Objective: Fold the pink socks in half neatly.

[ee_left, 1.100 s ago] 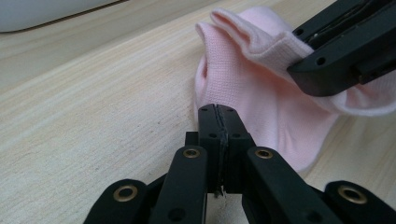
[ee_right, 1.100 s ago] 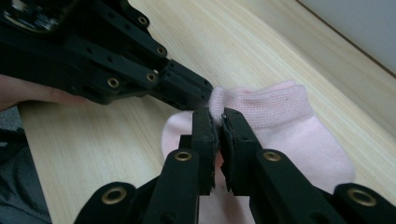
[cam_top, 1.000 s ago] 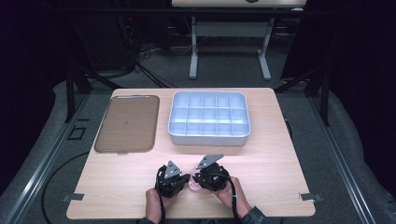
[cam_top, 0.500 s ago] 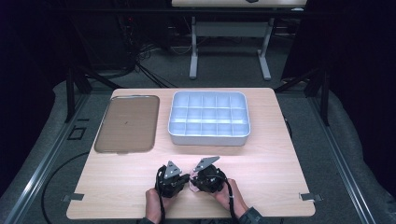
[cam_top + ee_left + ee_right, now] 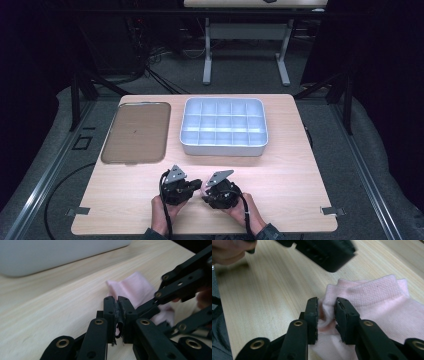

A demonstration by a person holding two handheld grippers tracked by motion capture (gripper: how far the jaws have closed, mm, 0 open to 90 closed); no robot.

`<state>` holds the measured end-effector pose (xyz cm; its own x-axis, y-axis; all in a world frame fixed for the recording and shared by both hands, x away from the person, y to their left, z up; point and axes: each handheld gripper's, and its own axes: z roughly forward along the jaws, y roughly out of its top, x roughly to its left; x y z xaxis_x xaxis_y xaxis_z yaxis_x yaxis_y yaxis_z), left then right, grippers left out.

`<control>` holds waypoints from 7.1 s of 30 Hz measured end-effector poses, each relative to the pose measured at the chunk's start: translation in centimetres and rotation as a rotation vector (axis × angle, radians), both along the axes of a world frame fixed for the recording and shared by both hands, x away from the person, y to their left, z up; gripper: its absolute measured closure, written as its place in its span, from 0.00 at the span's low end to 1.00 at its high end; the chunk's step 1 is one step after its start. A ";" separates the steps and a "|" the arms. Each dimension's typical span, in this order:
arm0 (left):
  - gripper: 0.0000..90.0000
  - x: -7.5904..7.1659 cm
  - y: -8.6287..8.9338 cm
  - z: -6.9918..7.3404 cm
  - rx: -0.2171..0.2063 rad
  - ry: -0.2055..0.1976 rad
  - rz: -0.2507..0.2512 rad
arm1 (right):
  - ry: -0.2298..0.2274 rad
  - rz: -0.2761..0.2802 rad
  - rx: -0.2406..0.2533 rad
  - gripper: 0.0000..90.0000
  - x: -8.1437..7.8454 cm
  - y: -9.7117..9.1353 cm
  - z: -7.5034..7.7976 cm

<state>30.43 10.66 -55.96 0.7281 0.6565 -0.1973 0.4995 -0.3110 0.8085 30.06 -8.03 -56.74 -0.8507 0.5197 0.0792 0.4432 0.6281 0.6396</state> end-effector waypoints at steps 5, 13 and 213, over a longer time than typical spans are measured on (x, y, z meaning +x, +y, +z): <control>0.95 1.2 -1.6 -0.4 0.044 0.026 -0.067 | -0.012 0.016 -0.002 0.69 -0.3 0.2 0.0; 0.96 2.2 -2.3 -1.7 0.061 0.056 -0.065 | -0.032 0.026 0.022 0.52 -1.1 0.0 -0.1; 1.00 -0.1 -2.5 -2.9 0.096 0.018 0.006 | 0.071 -0.193 0.001 0.93 1.7 -2.2 1.5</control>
<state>30.35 8.20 -58.87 0.7213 0.6770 -0.1460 0.5153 -0.3837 0.7663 31.79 -10.21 -55.23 -0.7278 0.6721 0.1364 0.5994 0.5267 0.6028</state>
